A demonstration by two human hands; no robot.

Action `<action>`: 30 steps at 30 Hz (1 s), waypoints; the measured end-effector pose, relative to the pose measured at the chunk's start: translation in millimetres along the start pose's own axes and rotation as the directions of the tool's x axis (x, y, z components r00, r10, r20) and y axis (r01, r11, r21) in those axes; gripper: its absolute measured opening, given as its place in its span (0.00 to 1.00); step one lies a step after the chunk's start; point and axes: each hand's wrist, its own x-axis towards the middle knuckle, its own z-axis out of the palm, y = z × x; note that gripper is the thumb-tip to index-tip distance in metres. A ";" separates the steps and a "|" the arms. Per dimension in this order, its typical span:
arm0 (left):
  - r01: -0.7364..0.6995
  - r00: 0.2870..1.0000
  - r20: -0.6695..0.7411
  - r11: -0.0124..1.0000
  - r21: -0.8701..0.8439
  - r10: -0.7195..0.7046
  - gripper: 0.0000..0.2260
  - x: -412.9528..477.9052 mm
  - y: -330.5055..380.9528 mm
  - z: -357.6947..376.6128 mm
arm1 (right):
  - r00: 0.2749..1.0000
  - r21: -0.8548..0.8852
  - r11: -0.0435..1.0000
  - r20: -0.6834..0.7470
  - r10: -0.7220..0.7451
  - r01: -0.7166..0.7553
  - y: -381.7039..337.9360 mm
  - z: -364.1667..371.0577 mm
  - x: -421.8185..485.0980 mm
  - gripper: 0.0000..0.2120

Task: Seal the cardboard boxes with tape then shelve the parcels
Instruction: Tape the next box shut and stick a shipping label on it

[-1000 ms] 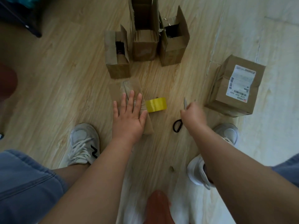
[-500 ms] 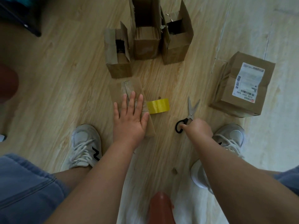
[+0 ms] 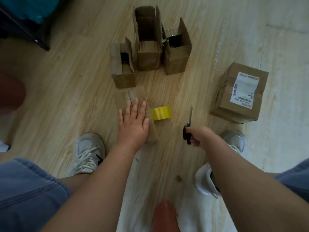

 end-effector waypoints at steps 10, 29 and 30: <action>-0.027 0.990 -0.143 0.995 -0.100 0.013 0.22 -16.7 9.8 -15.8 | 0.852 0.060 0.959 0.446 -0.273 0.276 -2.0 2.0 -51.2 0.33; 0.029 0.999 0.026 0.977 -0.210 -0.024 0.30 -19.5 -6.3 -18.8 | 0.743 -0.060 0.939 0.630 -0.228 0.340 11.9 23.5 -71.7 0.28; 0.028 0.999 0.022 0.978 -0.208 -0.024 0.30 -18.6 -5.4 -18.3 | 0.752 -0.061 0.932 0.610 -0.250 0.358 9.3 28.4 -71.4 0.27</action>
